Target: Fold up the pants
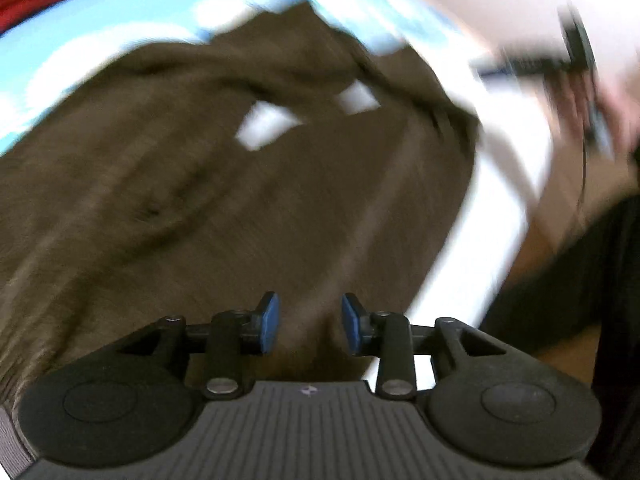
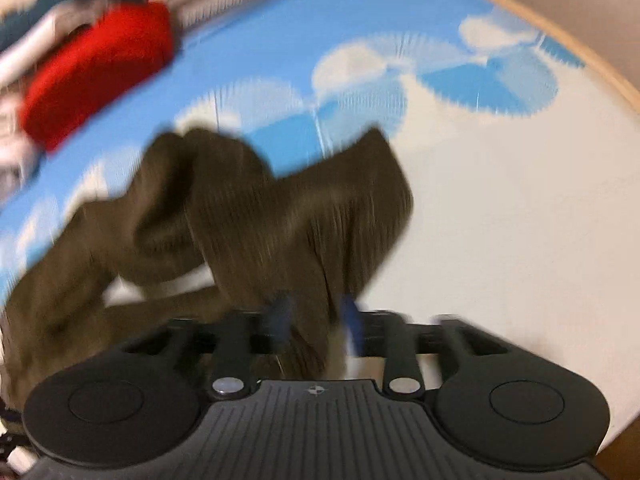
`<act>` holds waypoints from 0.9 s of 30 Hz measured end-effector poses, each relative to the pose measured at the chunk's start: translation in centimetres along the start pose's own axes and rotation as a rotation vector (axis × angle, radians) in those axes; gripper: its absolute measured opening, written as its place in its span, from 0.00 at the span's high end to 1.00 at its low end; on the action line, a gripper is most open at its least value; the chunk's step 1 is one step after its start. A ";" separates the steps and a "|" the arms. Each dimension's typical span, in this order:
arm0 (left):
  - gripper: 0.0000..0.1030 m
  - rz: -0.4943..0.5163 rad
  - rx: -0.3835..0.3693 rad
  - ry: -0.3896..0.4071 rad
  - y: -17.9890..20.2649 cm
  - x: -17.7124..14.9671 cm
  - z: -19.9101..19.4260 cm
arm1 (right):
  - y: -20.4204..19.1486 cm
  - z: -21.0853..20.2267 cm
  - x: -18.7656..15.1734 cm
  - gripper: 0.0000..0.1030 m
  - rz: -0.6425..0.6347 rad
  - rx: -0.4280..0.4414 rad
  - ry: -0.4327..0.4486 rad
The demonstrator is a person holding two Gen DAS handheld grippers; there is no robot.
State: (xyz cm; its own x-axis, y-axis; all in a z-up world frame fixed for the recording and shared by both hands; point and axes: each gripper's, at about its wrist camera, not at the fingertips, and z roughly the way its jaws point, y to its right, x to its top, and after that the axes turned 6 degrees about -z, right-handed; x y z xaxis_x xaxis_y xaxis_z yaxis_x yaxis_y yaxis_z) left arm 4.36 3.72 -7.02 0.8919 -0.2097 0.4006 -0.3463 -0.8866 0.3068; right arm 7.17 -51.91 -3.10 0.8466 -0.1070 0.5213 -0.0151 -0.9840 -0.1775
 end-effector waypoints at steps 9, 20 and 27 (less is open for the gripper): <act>0.60 -0.418 0.234 0.115 -9.1 1.4 -4.2 | -7.5 5.2 0.9 0.43 -0.351 -0.032 0.029; 0.48 -0.824 0.463 0.120 -18.9 -3.5 -7.5 | -11.2 9.6 1.1 0.92 -0.499 -0.142 -0.071; 0.43 -0.921 0.489 0.114 -21.0 -6.7 -9.1 | 5.5 -1.7 0.3 0.93 0.413 -0.333 0.191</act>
State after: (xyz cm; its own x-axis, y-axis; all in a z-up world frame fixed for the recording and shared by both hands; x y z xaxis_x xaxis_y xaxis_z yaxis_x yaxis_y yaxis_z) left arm 3.04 27.49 -8.30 0.7097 0.6482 0.2761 0.6302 -0.7592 0.1626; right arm 6.48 -57.63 -2.53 0.6237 -0.4865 0.6118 -0.5183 -0.8433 -0.1421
